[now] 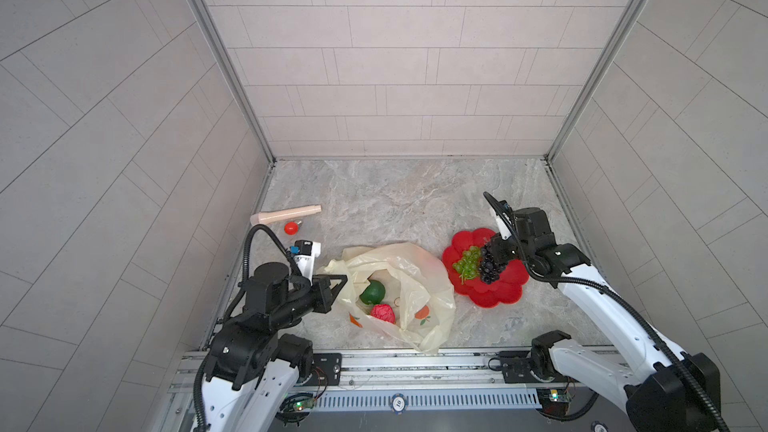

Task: Take fruits out of the plastic bag
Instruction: Place the fake fruit on the plate.

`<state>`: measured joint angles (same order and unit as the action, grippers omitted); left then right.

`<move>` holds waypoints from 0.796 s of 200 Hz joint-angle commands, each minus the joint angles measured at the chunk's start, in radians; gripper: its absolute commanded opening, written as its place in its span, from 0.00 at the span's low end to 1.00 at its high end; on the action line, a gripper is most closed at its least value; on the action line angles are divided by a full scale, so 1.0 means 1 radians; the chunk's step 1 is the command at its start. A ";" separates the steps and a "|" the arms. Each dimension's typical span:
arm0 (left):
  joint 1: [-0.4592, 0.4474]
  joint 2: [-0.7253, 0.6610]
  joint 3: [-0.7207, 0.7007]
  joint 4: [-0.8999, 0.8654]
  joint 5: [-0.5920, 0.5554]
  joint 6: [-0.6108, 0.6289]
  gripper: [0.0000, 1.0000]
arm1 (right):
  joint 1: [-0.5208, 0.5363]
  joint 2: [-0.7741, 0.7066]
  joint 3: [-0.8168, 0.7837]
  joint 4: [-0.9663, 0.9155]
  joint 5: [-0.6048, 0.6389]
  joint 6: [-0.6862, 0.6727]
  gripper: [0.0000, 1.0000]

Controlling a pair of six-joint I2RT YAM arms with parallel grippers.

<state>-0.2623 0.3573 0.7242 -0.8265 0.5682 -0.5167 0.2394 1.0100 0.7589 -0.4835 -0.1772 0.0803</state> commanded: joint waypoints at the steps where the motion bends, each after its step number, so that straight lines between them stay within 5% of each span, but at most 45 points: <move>1: 0.004 -0.015 -0.008 0.023 0.015 -0.002 0.04 | 0.000 -0.035 -0.018 -0.038 -0.047 0.079 0.06; 57: 0.004 0.000 -0.009 0.027 0.030 0.002 0.04 | 0.000 -0.064 -0.088 -0.018 -0.065 0.159 0.08; 126: 0.003 -0.012 -0.009 0.029 0.029 0.003 0.04 | -0.002 0.076 -0.027 0.029 0.114 0.165 0.08; 144: 0.003 -0.017 -0.010 0.030 0.025 0.003 0.04 | -0.005 0.163 0.000 0.045 0.124 0.145 0.12; 159: 0.004 -0.019 -0.010 0.029 0.023 0.001 0.04 | -0.009 0.237 0.046 0.022 0.129 0.147 0.28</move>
<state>-0.2623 0.3519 0.7227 -0.8192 0.5846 -0.5167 0.2382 1.1652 0.7502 -0.4484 -0.0952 0.2291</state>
